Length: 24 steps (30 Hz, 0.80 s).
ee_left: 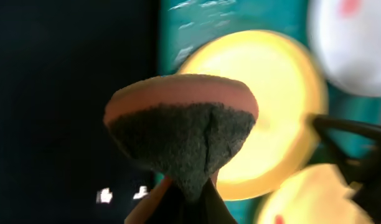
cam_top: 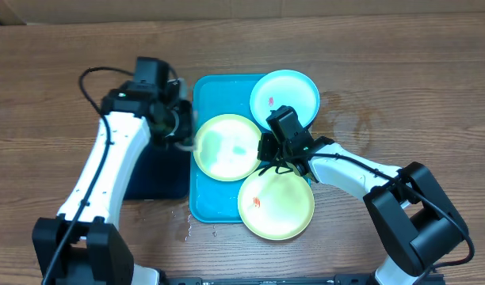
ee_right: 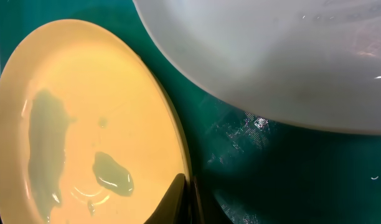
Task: Clean dirty plates on tray and stack at the side
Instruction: 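Carry the sponge left to the black tray and release it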
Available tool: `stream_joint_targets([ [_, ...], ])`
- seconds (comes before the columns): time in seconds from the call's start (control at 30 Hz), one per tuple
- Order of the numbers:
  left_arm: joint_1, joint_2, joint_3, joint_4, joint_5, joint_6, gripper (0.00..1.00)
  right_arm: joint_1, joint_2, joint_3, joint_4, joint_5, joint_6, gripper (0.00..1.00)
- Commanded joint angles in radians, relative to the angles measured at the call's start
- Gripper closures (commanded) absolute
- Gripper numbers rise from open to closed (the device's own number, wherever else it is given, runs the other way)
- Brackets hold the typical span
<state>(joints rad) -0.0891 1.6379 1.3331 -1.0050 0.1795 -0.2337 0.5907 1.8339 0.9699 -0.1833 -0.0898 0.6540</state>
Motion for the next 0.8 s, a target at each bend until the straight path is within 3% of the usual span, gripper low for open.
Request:
stream_joint_targets([
  [0.0,0.066,0.037,-0.011,-0.019,-0.107,-0.005,0.96,0.005,-0.003,0.000,0.005,-0.008,0.001,0.96],
  [0.17,0.138,0.106,-0.061,-0.003,-0.110,0.016,0.96,0.005,-0.003,0.000,0.002,-0.008,0.001,0.96],
  [0.53,0.141,0.261,-0.076,0.045,-0.161,0.040,0.95,0.005,-0.003,0.000,-0.002,-0.008,0.001,0.96],
  [0.57,0.141,0.267,-0.076,0.043,-0.158,0.040,0.93,0.005,-0.003,0.000,-0.003,-0.008,0.001,0.96],
  [0.63,0.141,0.267,-0.073,0.032,-0.141,0.040,0.57,0.005,-0.003,0.000,-0.002,-0.008,0.001,0.96],
  [0.67,0.141,0.264,-0.067,0.021,-0.127,0.040,0.50,0.005,-0.003,0.000,-0.002,-0.008,0.001,0.96],
  [0.77,0.141,0.261,-0.022,-0.026,-0.095,0.048,0.44,0.005,-0.003,0.000,-0.001,-0.008,0.001,0.93],
])
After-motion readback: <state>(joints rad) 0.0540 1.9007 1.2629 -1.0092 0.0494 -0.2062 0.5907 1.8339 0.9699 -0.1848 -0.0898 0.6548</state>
